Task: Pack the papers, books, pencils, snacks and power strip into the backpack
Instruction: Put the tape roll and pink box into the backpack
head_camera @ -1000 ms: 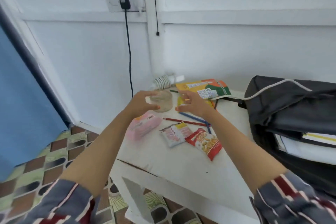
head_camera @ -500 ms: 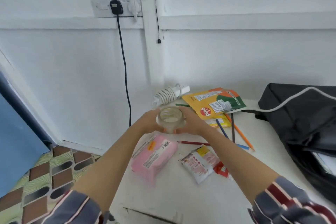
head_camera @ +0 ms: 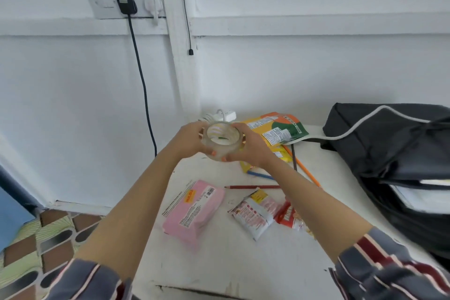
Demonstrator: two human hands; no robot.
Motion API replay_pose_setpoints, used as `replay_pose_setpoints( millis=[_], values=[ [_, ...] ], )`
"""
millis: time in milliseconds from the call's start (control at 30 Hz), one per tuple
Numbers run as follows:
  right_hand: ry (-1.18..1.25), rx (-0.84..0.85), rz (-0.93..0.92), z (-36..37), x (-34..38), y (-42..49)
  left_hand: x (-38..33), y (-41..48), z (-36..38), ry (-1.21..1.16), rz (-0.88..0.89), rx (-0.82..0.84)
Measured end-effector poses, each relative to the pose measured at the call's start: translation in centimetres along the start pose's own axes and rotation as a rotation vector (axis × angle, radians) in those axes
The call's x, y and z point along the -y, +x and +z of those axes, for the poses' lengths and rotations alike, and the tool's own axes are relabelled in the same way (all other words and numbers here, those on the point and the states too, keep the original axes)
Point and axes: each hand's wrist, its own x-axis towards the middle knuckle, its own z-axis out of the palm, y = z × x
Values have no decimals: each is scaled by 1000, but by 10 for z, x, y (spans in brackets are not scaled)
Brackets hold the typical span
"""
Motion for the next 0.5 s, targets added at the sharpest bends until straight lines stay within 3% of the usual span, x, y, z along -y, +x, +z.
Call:
replay_pose_setpoints(
  millis=[200,500],
  values=[
    [84,-159,-38,-76,10,-41,-69,4,19,-199,93,33],
    [51,-296,77,-200,-18,-164,-166,-11,126,-344,261,253]
  ],
)
